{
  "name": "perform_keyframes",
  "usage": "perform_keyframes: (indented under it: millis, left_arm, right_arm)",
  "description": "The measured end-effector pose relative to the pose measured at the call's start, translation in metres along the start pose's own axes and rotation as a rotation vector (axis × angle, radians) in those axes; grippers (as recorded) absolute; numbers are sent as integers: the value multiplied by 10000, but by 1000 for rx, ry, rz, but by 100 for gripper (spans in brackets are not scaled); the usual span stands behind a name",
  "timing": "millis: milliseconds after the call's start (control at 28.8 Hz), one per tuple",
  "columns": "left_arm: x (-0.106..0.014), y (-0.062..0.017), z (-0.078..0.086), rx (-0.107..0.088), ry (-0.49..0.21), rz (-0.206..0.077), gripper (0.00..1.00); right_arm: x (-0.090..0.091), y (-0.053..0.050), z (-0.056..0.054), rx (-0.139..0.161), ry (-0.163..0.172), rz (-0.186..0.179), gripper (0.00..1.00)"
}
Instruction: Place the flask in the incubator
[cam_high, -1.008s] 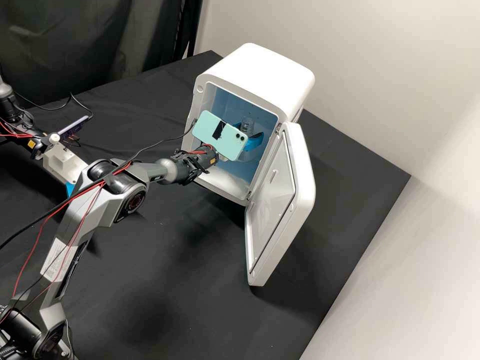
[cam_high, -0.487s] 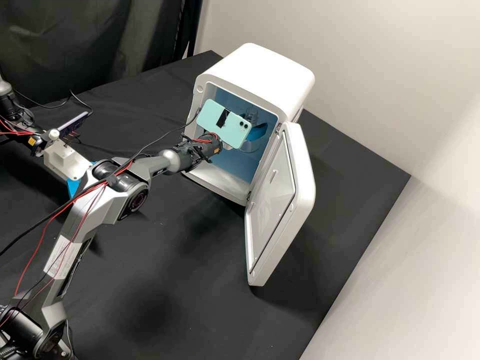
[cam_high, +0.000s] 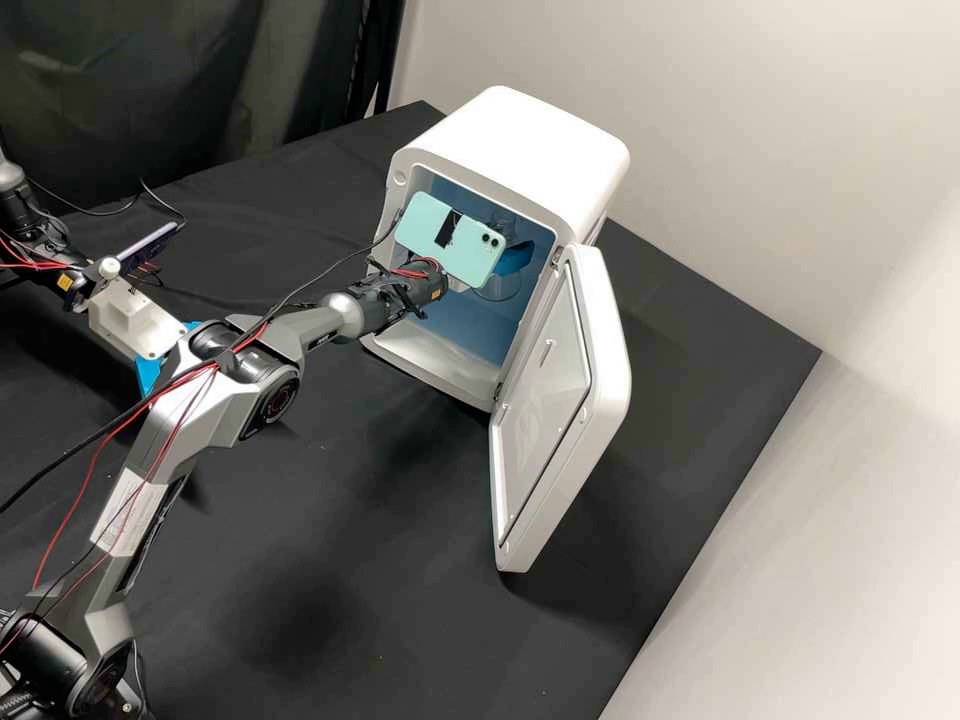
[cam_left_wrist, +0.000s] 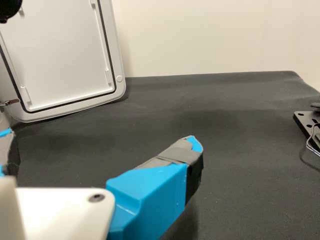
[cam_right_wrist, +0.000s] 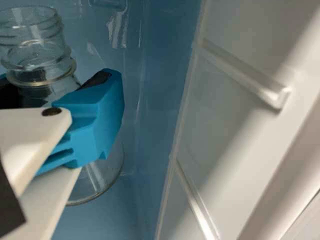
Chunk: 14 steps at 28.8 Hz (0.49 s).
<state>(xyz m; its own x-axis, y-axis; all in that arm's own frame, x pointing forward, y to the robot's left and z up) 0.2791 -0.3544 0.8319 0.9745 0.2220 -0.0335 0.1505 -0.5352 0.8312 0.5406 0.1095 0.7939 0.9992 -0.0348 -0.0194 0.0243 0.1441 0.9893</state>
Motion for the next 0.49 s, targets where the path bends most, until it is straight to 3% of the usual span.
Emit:
perform_keyframes:
  millis: [313,487]
  left_arm:
    - [0,0,0,0,0,0,100]
    - [0,-1,2,1,-2,-1,100]
  right_arm:
    - [0,-5,0,29,0,-6,0]
    - [-11,-47,-55,43,10,-14,0]
